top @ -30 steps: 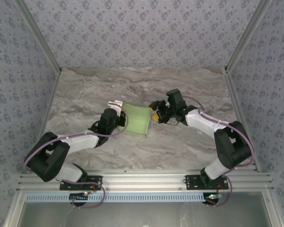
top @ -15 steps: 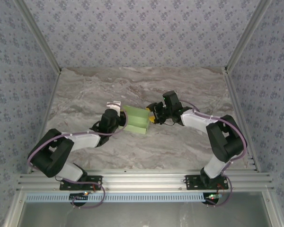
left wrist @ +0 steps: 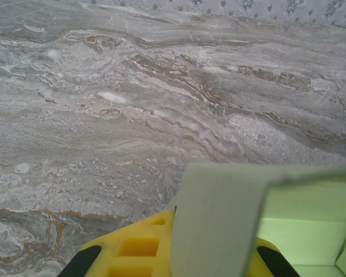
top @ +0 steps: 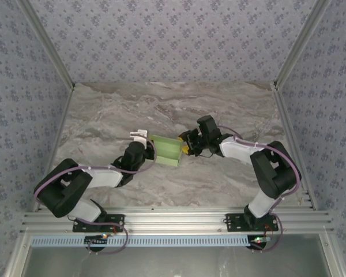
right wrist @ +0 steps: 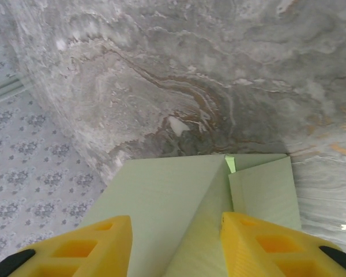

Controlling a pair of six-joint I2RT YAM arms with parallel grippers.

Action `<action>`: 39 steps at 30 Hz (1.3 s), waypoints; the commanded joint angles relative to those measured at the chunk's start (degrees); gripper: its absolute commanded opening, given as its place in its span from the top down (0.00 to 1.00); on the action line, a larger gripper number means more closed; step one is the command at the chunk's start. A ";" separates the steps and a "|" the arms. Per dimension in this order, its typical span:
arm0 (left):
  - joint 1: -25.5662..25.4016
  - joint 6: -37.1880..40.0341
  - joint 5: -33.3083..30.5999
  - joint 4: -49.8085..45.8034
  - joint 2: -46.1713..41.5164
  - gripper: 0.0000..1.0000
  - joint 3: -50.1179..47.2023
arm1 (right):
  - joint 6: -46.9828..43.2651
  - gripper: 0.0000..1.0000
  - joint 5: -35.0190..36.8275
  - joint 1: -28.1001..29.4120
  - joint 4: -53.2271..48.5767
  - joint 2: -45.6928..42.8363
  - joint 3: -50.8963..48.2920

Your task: Fold the paper box

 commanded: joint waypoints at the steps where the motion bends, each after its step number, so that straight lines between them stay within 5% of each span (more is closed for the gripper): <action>1: -1.82 3.68 -0.27 -0.85 0.74 0.89 -2.00 | -2.09 0.52 0.42 0.24 -3.05 -2.79 -1.58; 12: -5.13 4.87 -6.18 12.02 11.75 0.88 -4.16 | -6.93 0.42 -0.18 -3.31 -13.78 -9.27 -3.44; 22: -5.17 4.74 -6.28 14.14 15.27 0.79 -3.42 | -16.95 0.36 2.59 -8.17 -27.13 -14.17 1.51; 27: -5.16 3.48 -5.53 12.29 13.59 0.64 -3.45 | -20.16 0.36 3.92 -7.61 -29.28 -12.42 6.08; 39: -5.29 3.07 -2.32 0.76 -0.68 0.53 -3.71 | -27.56 0.33 9.14 -7.41 -32.88 -7.50 11.45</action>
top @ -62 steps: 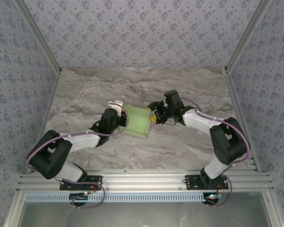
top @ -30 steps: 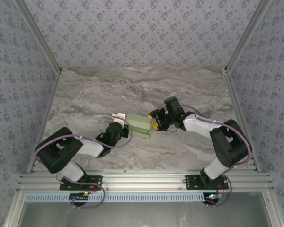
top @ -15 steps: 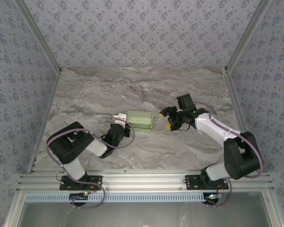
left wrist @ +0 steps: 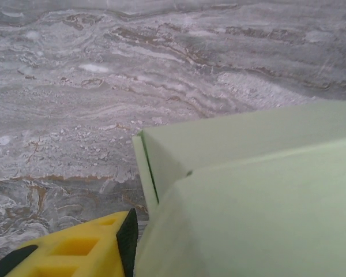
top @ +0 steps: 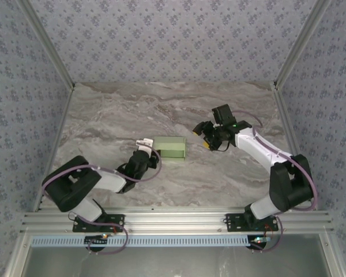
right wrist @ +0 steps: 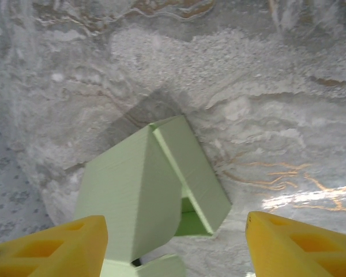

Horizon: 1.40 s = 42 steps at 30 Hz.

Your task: Fold the paper box

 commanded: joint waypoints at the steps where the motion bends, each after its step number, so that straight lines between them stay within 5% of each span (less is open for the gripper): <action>1: -0.30 -0.25 1.45 -4.81 -4.88 0.53 -0.23 | -2.96 0.33 2.16 0.34 -2.96 1.64 1.92; 7: -0.35 -2.62 2.50 -10.71 -13.18 0.49 -1.59 | -5.18 0.33 2.99 0.43 -3.98 3.46 3.74; 11: -0.37 -8.72 2.47 -23.30 -21.68 0.49 -2.04 | -6.61 0.32 2.61 0.44 -4.92 4.32 5.69; 16: -0.36 -12.04 1.86 -34.79 -39.27 0.47 -5.15 | -7.18 0.30 1.73 0.55 -5.51 5.77 7.37; 21: 1.23 -17.10 -6.31 -49.26 -55.67 0.27 -4.23 | -7.56 0.30 0.56 2.02 -4.93 8.50 8.22; 23: 5.43 -14.52 -0.41 -49.62 -56.96 0.26 -3.47 | -7.62 0.30 0.47 2.99 -4.74 9.60 10.50; 30: 23.30 -14.93 25.10 -49.93 -42.72 0.22 5.31 | -8.35 0.31 0.13 4.48 -4.78 12.96 12.35; 42: 25.41 -9.62 41.28 -54.22 -11.34 0.21 25.90 | -11.69 0.30 -2.48 4.67 -6.07 18.00 13.93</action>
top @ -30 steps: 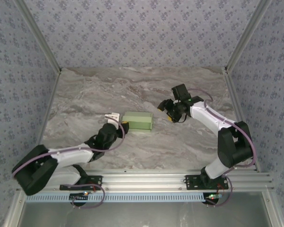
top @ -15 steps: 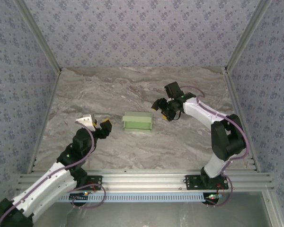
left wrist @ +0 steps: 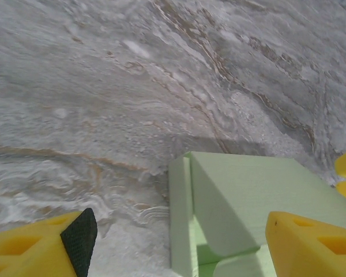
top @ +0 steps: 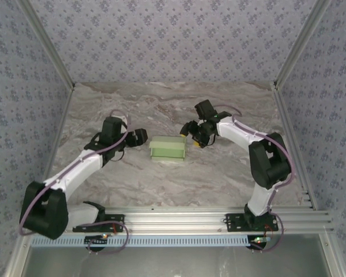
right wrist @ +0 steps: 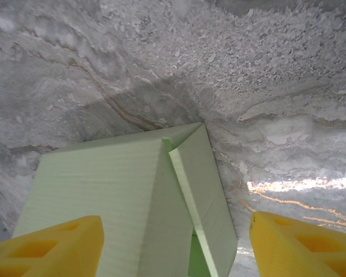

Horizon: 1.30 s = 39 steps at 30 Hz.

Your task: Fold the paper box

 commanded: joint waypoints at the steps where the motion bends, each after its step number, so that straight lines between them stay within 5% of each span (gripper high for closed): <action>1: 0.34 1.57 9.88 -0.39 5.45 0.21 3.67 | -2.32 0.31 -1.23 0.16 -2.24 1.90 1.28; 5: -1.04 4.19 15.83 0.24 10.90 0.28 5.62 | -3.42 0.32 -1.61 0.16 -2.35 3.03 1.18; 22: -7.80 7.75 2.69 3.57 19.34 0.32 -3.80 | -11.04 0.35 4.40 0.20 -2.93 6.45 -2.10; 27: -9.20 6.98 1.26 1.91 19.62 0.33 -2.53 | -17.26 0.35 3.42 0.22 3.63 0.70 -7.10; 32: -9.50 5.61 -0.34 -1.24 18.86 0.33 -0.89 | -25.87 0.34 10.33 -0.28 3.76 -7.09 -9.21; 39: -9.42 3.83 -1.77 -3.34 13.75 0.36 -0.45 | -26.08 0.34 4.72 -1.67 6.27 -7.81 -12.44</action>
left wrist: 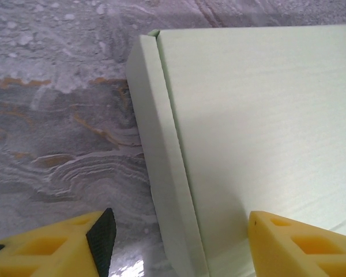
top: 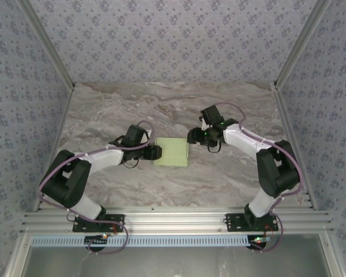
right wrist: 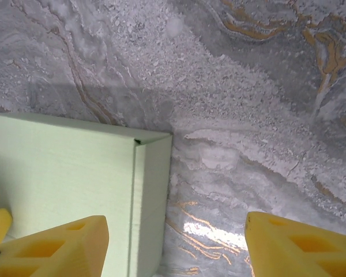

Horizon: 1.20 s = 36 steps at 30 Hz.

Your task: Fold the paper box

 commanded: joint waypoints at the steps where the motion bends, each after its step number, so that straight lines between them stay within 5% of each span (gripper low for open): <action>1: 0.14 -1.50 -3.89 -6.65 -3.08 0.36 0.45 | -0.71 0.34 -1.97 -0.43 2.20 -0.88 -3.84; 9: 4.49 -4.55 -1.11 -6.66 -7.27 0.34 1.07 | 0.32 0.33 -0.73 -1.26 4.45 -3.90 -6.87; 16: 6.18 -3.68 4.22 -3.48 -2.90 0.55 1.18 | 1.05 0.33 -1.19 -2.00 4.94 -4.70 -7.91; 27: 6.10 -4.19 8.52 3.02 -0.35 0.55 -0.40 | 1.60 0.33 -1.96 -2.33 5.44 -4.61 -8.76; 36: 6.11 -4.41 8.46 4.98 3.51 0.76 -0.56 | 1.99 0.33 -3.62 -2.40 6.31 -4.64 -8.68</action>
